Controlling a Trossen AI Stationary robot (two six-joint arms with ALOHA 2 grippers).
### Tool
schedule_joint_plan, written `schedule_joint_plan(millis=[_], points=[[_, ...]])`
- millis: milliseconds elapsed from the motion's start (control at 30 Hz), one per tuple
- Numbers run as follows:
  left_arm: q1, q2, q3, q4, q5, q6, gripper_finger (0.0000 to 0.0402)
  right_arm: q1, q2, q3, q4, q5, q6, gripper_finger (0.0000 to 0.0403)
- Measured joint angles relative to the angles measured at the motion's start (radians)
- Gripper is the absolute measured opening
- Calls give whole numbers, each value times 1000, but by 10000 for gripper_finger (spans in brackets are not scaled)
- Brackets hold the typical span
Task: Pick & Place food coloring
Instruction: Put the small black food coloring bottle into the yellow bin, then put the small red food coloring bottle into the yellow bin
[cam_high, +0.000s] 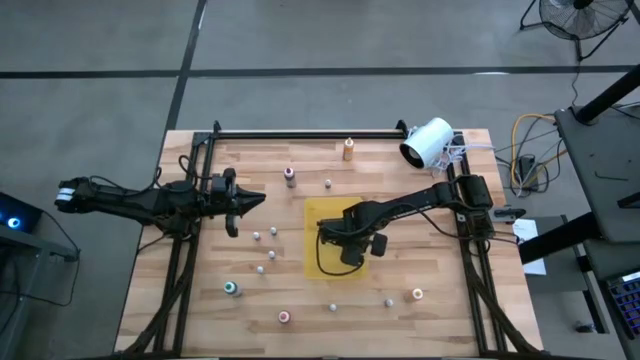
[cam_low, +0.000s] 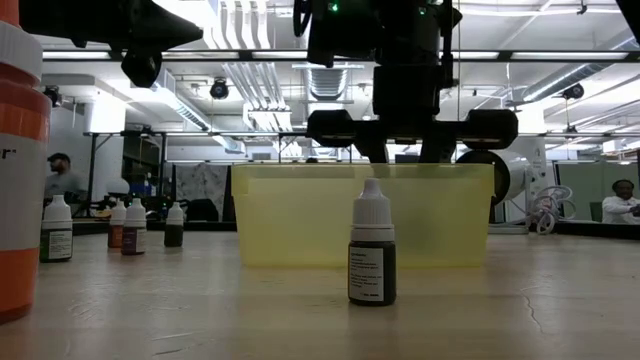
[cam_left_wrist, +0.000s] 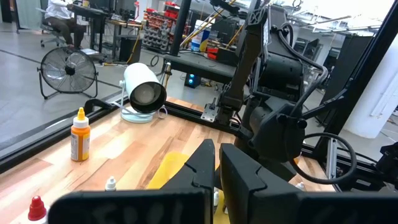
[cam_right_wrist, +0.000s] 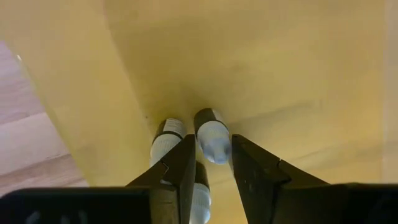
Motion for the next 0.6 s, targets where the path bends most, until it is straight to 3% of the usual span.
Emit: schedule_joint_plan(millis=[600], points=[[0, 0, 0, 0, 0, 0, 0, -6, -29, 0, 1, 0, -7, 123]])
